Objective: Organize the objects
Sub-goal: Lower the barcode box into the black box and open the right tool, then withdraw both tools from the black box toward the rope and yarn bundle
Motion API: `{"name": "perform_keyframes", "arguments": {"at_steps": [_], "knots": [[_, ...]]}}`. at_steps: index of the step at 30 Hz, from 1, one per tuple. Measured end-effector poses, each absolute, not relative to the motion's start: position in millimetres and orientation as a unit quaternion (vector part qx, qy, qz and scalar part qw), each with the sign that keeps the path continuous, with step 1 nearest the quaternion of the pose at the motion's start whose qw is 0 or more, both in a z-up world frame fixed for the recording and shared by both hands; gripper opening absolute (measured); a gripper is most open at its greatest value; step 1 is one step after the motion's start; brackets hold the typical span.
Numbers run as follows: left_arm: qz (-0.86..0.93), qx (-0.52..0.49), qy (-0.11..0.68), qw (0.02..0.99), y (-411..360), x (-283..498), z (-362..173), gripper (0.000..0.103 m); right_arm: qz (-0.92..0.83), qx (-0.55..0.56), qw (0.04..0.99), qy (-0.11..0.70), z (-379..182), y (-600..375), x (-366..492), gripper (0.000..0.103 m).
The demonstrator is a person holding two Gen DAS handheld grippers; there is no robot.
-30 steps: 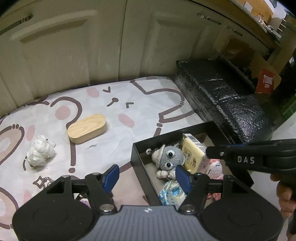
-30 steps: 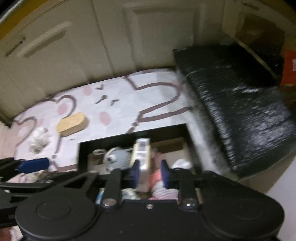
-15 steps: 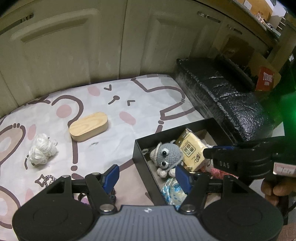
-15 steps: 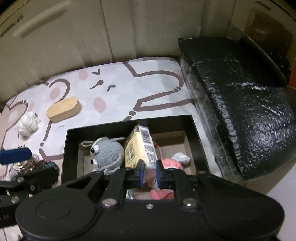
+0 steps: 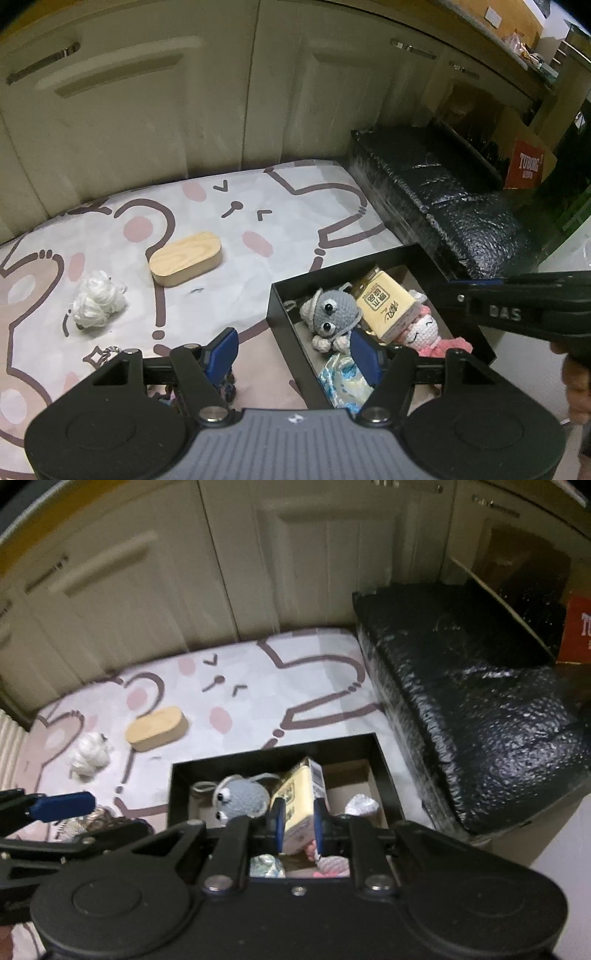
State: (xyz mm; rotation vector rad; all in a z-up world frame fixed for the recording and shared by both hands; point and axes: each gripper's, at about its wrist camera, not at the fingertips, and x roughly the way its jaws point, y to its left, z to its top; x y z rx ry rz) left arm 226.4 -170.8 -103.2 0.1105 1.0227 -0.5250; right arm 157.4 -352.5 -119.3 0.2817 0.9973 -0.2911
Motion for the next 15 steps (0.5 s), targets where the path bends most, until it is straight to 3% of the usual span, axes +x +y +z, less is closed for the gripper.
{"name": "perform_keyframes", "arguments": {"at_steps": [9,15], "knots": [[-0.240,0.056,0.472,0.846,-162.0,208.0,-83.9,0.067,-0.141,0.116,0.863,0.470,-97.8,-341.4,129.2,0.028],[-0.231,0.043,0.465,0.854,-148.6,196.9,-73.1,0.069,-0.159,0.114,0.868,0.456,-85.3,-340.7,110.9,0.045]]}}
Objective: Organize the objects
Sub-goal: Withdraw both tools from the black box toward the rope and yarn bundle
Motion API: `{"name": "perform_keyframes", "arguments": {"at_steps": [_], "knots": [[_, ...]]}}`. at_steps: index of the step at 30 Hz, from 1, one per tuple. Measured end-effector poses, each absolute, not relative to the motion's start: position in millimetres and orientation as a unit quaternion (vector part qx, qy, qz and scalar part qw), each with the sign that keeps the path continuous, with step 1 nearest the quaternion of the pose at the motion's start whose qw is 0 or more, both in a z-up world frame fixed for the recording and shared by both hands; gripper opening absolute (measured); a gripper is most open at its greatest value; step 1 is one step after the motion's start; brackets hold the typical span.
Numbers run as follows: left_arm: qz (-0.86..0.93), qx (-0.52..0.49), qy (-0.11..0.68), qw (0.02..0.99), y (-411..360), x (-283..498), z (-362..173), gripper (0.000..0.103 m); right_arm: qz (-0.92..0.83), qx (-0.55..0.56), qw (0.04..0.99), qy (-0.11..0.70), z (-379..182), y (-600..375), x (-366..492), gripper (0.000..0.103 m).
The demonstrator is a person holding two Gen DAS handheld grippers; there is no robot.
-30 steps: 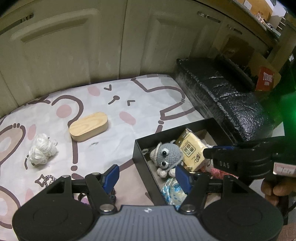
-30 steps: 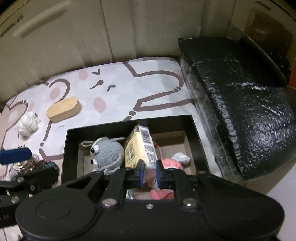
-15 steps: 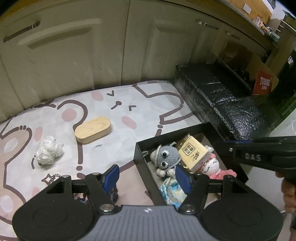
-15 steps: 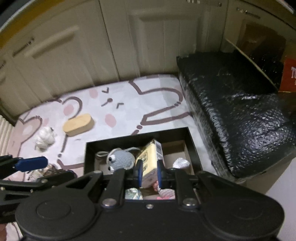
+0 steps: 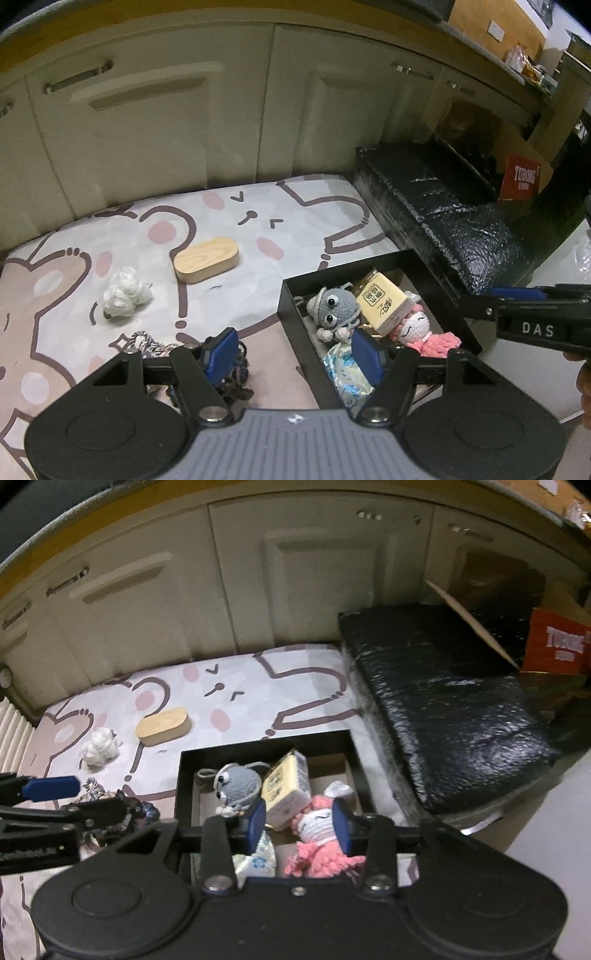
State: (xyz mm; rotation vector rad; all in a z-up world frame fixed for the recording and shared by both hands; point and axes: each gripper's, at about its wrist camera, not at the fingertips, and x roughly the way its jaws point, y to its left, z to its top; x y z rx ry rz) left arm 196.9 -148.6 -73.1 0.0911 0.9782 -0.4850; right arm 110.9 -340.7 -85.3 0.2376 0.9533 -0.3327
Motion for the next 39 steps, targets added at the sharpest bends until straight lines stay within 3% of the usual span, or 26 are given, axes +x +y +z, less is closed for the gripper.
{"name": "perform_keyframes", "arguments": {"at_steps": [2,5,9,11,16,39], "knots": [[-0.224,0.040,0.462,0.857,-144.6,194.3,-70.5,0.082,-0.165,0.113,0.870,0.451,-82.0,-340.2,105.6,0.060],[-0.214,0.038,0.454,0.864,-140.1,190.5,-67.2,0.091,-0.172,0.107,0.874,0.442,-77.1,-338.5,98.0,0.077],[-0.207,0.034,0.451,0.868,-134.8,187.7,-64.4,0.100,-0.179,0.101,0.877,0.434,-72.7,-336.3,90.2,0.086],[-0.202,0.038,0.450,0.869,-133.6,186.8,-64.2,0.103,-0.181,0.100,0.878,0.431,-70.8,-335.3,87.0,0.096],[-0.191,0.044,0.449,0.872,-129.7,185.1,-64.5,0.103,-0.185,0.096,0.882,0.423,-67.5,-332.9,81.4,0.103],[-0.129,0.020,0.442,0.887,-48.4,196.5,-61.7,0.103,-0.159,0.095,0.889,0.419,-74.7,-291.9,114.2,0.103]]}}
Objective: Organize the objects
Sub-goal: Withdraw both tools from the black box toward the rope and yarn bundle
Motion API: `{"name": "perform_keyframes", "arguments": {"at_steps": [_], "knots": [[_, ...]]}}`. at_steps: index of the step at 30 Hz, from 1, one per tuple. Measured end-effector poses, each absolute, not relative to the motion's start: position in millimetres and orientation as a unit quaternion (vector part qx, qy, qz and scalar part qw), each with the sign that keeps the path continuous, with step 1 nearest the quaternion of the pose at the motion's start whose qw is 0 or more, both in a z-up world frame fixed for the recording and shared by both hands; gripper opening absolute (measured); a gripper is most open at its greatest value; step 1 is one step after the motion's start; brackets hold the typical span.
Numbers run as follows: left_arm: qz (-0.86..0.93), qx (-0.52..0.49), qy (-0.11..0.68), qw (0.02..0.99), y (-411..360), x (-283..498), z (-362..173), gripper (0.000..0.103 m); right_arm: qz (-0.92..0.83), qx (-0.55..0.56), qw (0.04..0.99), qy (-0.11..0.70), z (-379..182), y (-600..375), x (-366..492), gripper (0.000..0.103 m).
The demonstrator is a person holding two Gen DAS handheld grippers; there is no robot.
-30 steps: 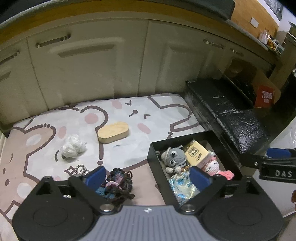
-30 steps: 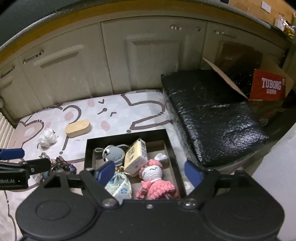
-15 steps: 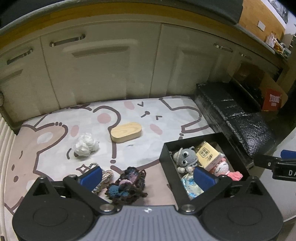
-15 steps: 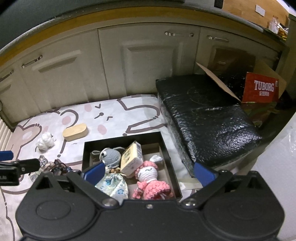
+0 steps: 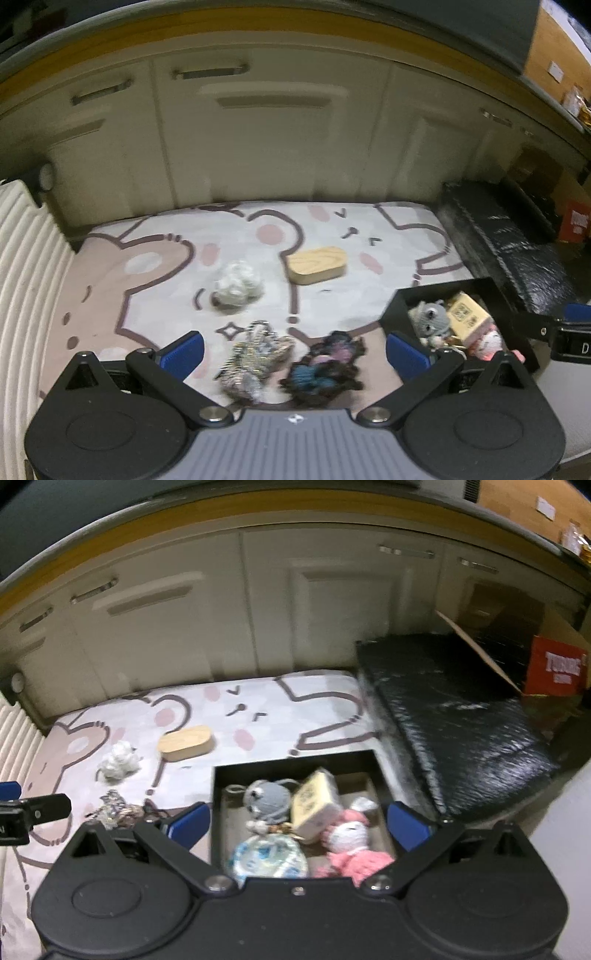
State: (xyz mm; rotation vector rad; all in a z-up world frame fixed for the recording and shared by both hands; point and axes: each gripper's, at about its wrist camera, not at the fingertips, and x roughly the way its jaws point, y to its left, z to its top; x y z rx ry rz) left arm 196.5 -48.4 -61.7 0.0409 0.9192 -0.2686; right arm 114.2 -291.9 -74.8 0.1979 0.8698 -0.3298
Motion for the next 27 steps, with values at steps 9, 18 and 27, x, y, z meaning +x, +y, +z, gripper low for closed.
{"name": "perform_keyframes", "arguments": {"at_steps": [9,18,27], "knots": [[-0.098,0.002,0.440,0.893,-8.1,201.3,-60.9,0.103,-0.118,0.075,0.896,0.422,-77.8,-250.4,139.8,0.103],[-0.088,0.000,0.433,0.897,12.4,203.9,-61.8,0.103,-0.082,0.067,0.901,0.421,-79.4,-221.5,155.5,0.103],[-0.111,0.013,0.432,0.895,17.5,212.4,-75.9,0.103,-0.046,0.084,0.903,0.419,-94.2,-208.5,172.0,0.103]]}}
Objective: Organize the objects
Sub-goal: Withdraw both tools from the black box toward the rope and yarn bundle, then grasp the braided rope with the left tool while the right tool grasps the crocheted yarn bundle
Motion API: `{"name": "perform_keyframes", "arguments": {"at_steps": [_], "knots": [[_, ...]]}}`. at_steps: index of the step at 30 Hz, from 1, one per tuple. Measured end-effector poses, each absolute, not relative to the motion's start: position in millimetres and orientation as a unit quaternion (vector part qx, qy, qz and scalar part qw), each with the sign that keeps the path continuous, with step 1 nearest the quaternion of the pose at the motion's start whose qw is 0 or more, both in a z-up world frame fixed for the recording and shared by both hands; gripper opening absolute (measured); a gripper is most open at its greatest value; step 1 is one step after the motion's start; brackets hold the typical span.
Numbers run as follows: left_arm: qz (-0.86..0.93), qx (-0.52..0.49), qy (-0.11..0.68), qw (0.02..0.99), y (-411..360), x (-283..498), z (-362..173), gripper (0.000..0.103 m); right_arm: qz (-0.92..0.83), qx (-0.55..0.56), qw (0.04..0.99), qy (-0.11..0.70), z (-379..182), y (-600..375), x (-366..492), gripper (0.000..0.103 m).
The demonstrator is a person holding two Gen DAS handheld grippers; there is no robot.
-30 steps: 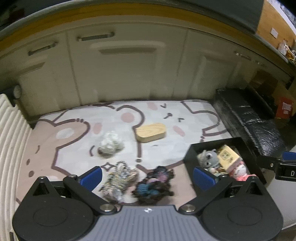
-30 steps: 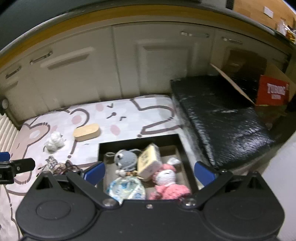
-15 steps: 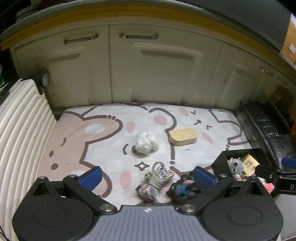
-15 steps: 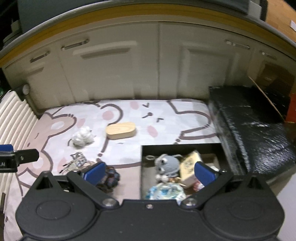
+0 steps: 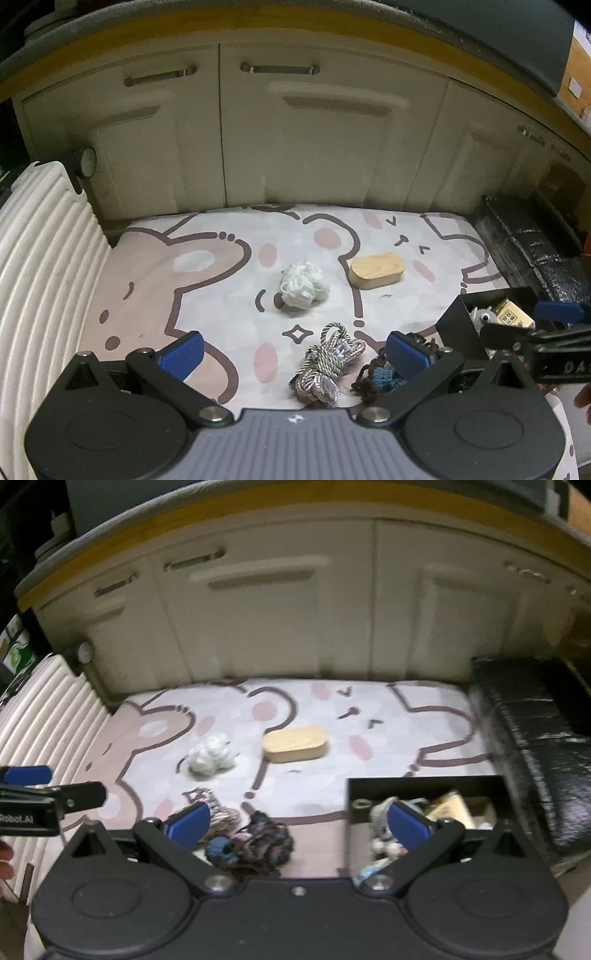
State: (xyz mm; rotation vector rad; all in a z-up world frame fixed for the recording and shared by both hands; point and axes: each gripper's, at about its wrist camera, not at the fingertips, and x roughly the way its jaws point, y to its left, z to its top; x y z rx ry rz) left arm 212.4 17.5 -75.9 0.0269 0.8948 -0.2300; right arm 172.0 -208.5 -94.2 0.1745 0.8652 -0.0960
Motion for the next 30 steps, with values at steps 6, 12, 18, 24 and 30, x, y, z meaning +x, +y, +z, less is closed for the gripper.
{"name": "perform_keyframes", "arguments": {"at_steps": [6,12,18,24,30], "knots": [[-0.104,0.011,0.432,0.896,25.9,223.3,-80.8,0.103,-0.005,0.061,0.899,0.433,-112.9,-189.3,188.3,0.103],[-0.111,-0.006,0.443,0.889,32.1,237.7,-88.5,0.103,0.030,0.013,0.891,0.454,-137.9,-167.4,205.3,0.103],[-0.137,0.017,0.463,0.876,20.4,250.5,-102.7,0.095,0.066,-0.043,0.874,0.479,-166.3,-148.3,219.2,0.103],[-0.156,0.032,0.492,0.856,14.1,260.1,-124.6,0.088,0.075,-0.072,0.858,0.504,-190.2,-139.1,229.1,0.096],[-0.190,0.022,0.516,0.835,9.4,267.2,-143.2,0.080,0.080,-0.065,0.846,0.522,-203.4,-139.9,235.7,0.082]]}}
